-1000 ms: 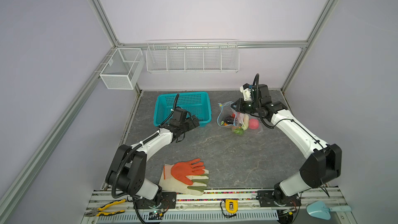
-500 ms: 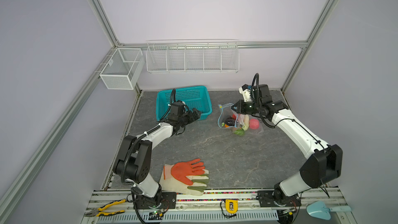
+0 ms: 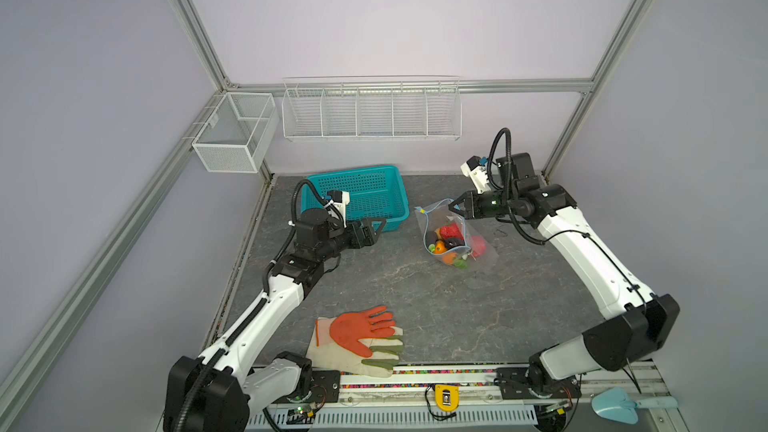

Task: Place the food in the zip-top bag and seal the zipper
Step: 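Move the left gripper to the bag's zipper edge and grasp it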

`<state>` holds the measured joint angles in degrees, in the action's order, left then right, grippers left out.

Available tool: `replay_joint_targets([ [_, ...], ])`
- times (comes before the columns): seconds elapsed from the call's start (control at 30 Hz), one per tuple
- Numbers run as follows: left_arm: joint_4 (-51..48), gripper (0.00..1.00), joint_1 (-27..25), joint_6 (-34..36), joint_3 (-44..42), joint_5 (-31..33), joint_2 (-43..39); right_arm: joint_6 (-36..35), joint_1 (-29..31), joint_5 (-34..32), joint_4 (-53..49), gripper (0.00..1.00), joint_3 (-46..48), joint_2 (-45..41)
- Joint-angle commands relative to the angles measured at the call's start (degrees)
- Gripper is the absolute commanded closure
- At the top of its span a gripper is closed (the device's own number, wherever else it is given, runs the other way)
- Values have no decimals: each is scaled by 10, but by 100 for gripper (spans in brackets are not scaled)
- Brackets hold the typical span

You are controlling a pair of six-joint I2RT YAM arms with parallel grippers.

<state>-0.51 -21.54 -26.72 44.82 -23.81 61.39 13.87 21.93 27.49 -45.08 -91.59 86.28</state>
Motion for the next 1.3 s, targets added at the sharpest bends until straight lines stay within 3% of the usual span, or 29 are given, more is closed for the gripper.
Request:
replay_joint_targets([
  [0.0, 32, 2, -2, 45, -32, -15, -21, -43, 16, 40, -26, 93, -27, 5],
  [0.13, 122, 12, -16, 51, -70, -86, -10, -53, 17, 88, 9, 93, -18, 20],
  [0.37, 208, 21, -36, 108, -59, -112, 49, -73, 12, 176, 59, 93, -31, 65],
  [0.47, 244, 38, -39, 133, -44, -145, 83, -74, 7, 196, 64, 93, -42, 82],
  [0.5, 243, 45, -42, 155, -39, -144, 91, -78, 6, 199, 62, 93, -47, 85],
  [0.67, 200, 55, -50, 239, -10, -103, 113, -78, 2, 215, 74, 93, -43, 88],
  [1.0, 274, 50, -48, 276, -23, -62, 170, -83, 1, 229, 76, 93, -40, 87],
  [1.27, 303, 52, -45, 255, 20, -123, 207, -85, 0, 227, 75, 93, -40, 88],
])
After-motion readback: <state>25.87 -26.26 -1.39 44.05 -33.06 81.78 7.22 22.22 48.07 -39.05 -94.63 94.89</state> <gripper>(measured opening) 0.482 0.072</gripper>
